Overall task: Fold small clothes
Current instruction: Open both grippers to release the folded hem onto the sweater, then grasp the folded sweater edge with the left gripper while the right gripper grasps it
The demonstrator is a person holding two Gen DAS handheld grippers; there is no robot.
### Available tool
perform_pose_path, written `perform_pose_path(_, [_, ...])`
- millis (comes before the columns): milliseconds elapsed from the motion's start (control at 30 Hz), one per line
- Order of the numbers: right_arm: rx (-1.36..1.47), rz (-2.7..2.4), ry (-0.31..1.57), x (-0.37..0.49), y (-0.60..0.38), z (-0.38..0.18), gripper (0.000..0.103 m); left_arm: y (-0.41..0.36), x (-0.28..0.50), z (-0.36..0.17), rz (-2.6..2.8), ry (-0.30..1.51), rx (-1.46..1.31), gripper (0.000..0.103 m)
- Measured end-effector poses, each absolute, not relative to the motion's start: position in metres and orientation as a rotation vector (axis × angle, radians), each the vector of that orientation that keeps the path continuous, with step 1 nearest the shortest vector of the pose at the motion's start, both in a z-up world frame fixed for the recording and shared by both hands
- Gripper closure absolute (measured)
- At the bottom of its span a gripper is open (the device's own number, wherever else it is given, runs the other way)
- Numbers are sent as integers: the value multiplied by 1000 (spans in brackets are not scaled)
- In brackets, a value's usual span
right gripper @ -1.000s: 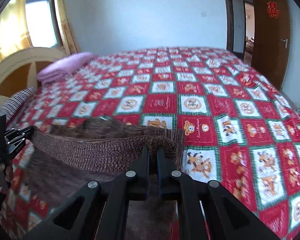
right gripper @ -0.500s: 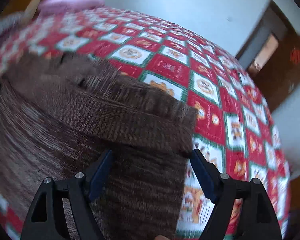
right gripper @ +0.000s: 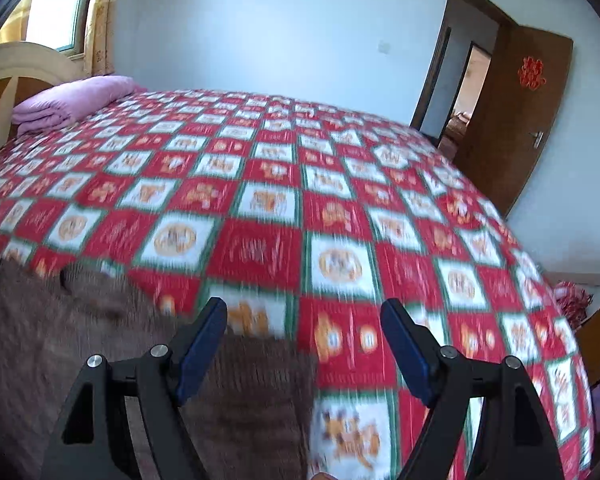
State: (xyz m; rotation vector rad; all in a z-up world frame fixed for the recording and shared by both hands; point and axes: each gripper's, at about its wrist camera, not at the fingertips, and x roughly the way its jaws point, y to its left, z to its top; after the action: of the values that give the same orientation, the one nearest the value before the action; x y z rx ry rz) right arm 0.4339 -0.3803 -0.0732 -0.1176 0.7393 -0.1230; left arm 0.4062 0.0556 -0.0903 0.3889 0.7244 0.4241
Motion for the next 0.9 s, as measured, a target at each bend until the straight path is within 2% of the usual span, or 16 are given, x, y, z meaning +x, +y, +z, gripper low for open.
perform_pose_path(300, [136,-45,837,342,-416,-111,24,61,312,-104,165,764,233,0])
perform_pose_path(367, [179,-41,835,325,-418,-114,24,51,304,-108,75,786,201,7])
perform_pose_path(433, [201,-38,833,310,-417,-116,24,44,297,-113,24,813,167,26])
perform_pose_path(467, [207,-29,832,303,-415,-116,24,44,295,-115,-6,829,131,32])
perform_pose_path(533, [196,-5,830,293,-408,-116,24,41,292,-119,-39,852,88,51])
perform_pose_path(567, [184,6,829,289,-405,-116,24,40,291,-121,-61,863,70,55])
perform_pose_path(633, [177,17,825,283,-402,-115,24,41,290,-122,-83,874,30,69])
perform_pose_path(833, [210,35,839,283,-401,-122,24,40,282,-125,-200,898,-57,70])
perform_pose_path(900, [215,43,837,282,-400,-122,30,37,280,-126,-197,892,-37,70])
